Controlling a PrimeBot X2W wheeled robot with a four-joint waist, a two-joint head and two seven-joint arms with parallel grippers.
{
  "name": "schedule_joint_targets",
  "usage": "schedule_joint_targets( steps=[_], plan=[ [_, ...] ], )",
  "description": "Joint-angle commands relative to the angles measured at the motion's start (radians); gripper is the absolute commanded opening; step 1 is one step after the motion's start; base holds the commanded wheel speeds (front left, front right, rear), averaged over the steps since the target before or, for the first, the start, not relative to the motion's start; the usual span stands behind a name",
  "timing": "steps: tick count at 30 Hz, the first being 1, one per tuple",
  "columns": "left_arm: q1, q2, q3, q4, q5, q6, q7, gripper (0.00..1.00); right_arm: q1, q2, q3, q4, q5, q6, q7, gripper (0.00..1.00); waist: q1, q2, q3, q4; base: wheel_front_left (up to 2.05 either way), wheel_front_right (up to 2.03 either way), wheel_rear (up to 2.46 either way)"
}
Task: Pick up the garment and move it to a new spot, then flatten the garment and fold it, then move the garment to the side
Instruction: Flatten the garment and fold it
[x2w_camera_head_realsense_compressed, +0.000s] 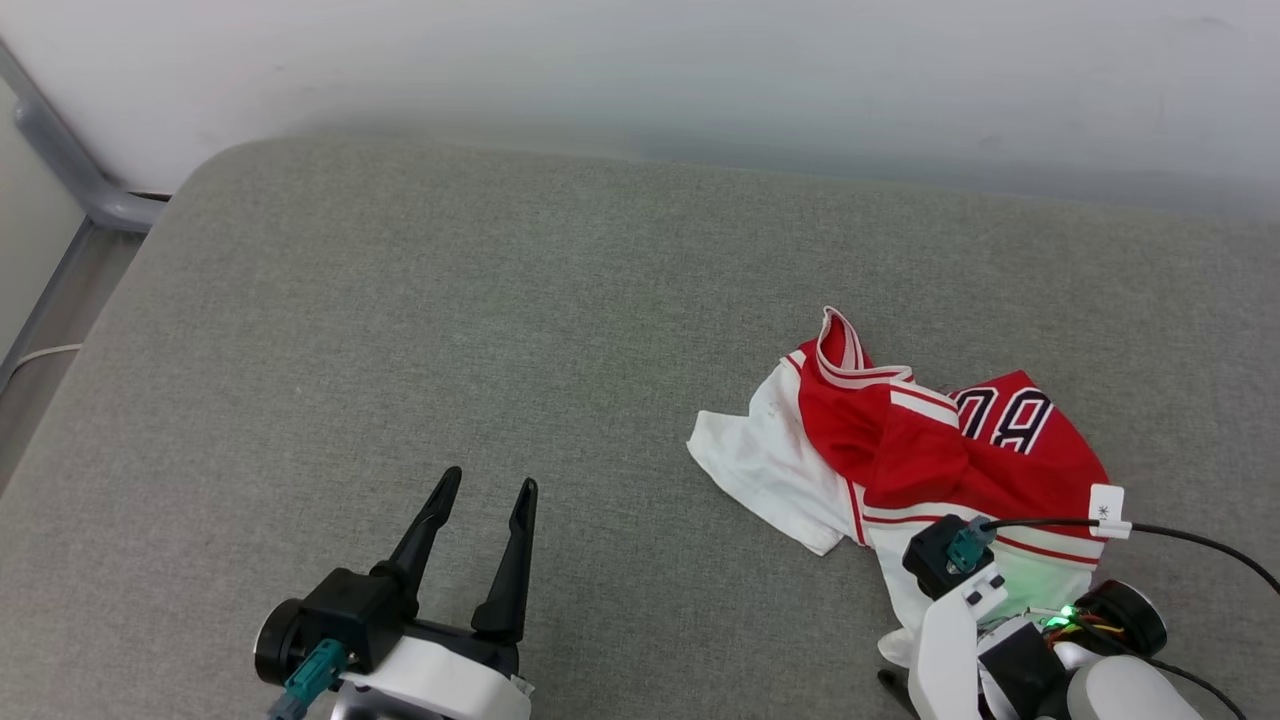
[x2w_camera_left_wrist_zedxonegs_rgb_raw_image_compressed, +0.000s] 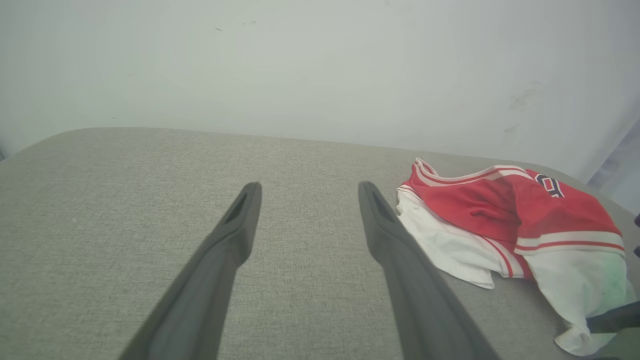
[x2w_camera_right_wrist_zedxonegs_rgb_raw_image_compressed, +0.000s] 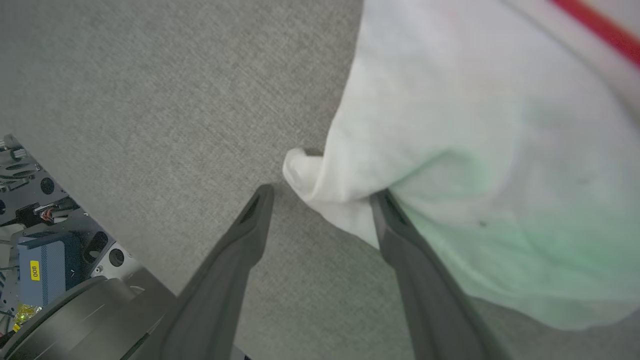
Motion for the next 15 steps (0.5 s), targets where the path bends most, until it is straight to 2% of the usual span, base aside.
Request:
schedule_joint_targets(
  steps=[1,6,7,8,9,12,15],
  plan=[
    [-0.017,-0.002,0.000,0.000,-0.001,-0.002,-0.002,1.00,-0.011,-0.005,0.008,0.016,-0.003,-0.001,0.005,1.00,-0.0001,0.0000,0.012,0.012,0.00,0.00,0.00],
    [-0.025,-0.004,-0.001,0.000,0.002,-0.002,-0.002,1.00,-0.002,-0.008,0.055,0.084,0.015,-0.001,0.013,1.00,-0.0001,0.0000,0.026,0.022,0.00,0.00,0.00],
    [-0.028,-0.005,0.001,0.000,0.002,-0.002,-0.003,1.00,0.002,-0.008,0.065,0.101,0.020,-0.001,0.018,0.92,-0.0001,0.0000,0.028,0.022,0.00,0.00,0.00],
    [-0.030,-0.006,0.002,0.001,0.003,-0.002,-0.003,1.00,0.007,-0.012,0.078,0.115,0.024,-0.001,0.021,0.34,-0.0001,0.0000,0.029,0.023,0.00,0.00,0.00],
    [-0.031,-0.005,0.003,0.002,0.003,-0.002,-0.003,1.00,0.010,-0.014,0.088,0.127,0.030,0.000,0.017,0.00,-0.0001,0.0000,0.029,0.022,0.00,0.00,0.00],
    [-0.028,-0.003,0.013,0.005,0.003,-0.002,-0.002,1.00,0.008,-0.025,0.121,0.137,0.044,0.000,0.012,0.00,-0.0001,0.0000,0.023,0.009,0.00,0.00,0.00],
    [-0.013,0.001,0.022,0.009,0.004,-0.002,-0.003,1.00,0.010,-0.063,0.122,0.106,0.071,-0.001,0.001,0.00,-0.0001,0.0000,0.008,-0.023,0.00,0.00,0.00]
  ],
)
